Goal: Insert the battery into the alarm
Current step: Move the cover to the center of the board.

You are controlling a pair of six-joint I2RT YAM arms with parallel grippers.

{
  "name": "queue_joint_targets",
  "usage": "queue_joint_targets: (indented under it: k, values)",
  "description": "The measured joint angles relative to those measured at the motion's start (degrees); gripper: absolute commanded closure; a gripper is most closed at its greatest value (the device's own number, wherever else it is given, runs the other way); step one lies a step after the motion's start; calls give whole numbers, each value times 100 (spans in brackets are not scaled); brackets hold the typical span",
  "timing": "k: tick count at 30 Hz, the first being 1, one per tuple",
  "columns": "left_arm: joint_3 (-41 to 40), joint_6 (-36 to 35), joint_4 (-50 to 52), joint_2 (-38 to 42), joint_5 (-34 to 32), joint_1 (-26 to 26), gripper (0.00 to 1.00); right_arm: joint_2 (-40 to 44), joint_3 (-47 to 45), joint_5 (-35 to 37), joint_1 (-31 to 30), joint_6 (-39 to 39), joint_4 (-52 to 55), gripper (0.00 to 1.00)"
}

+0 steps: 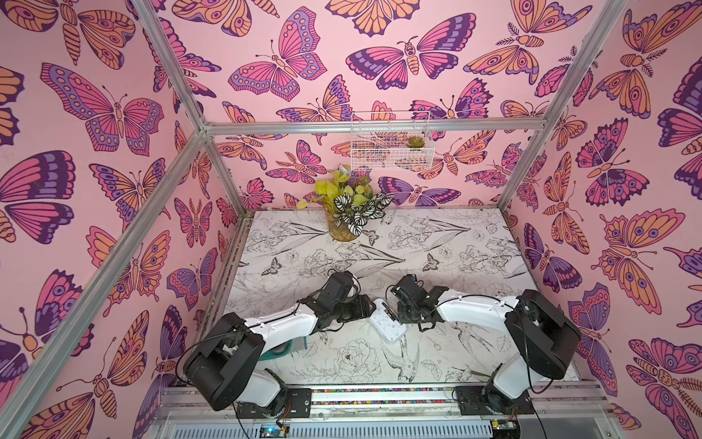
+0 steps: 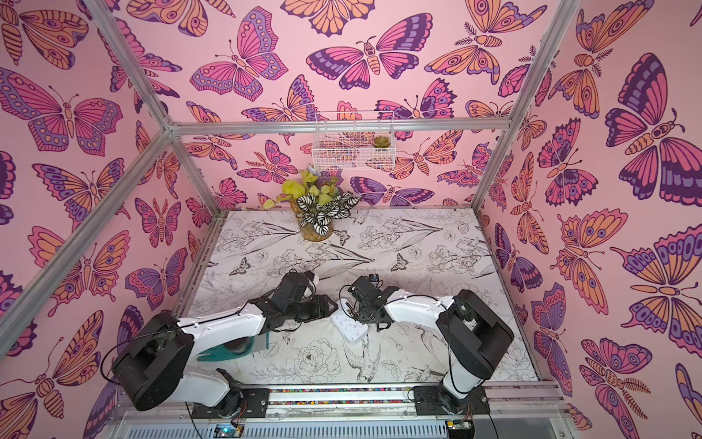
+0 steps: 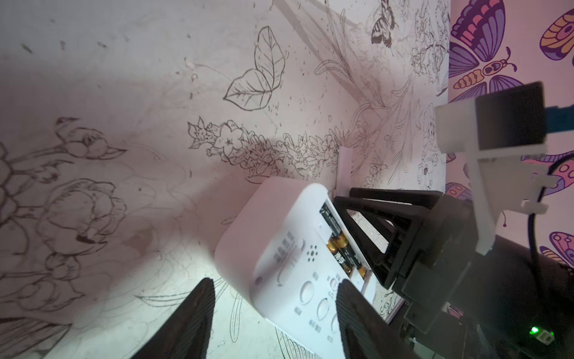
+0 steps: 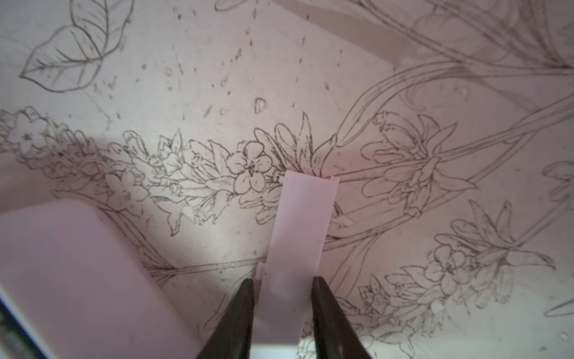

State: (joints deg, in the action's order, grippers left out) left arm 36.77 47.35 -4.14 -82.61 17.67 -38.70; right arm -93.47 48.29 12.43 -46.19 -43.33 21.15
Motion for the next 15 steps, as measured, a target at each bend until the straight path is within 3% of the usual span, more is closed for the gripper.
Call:
queue_joint_targets:
  k: [15]
  values:
    - [267,136,-507,-608,68,-66,37,474,-516,155,0,-190,-4,68]
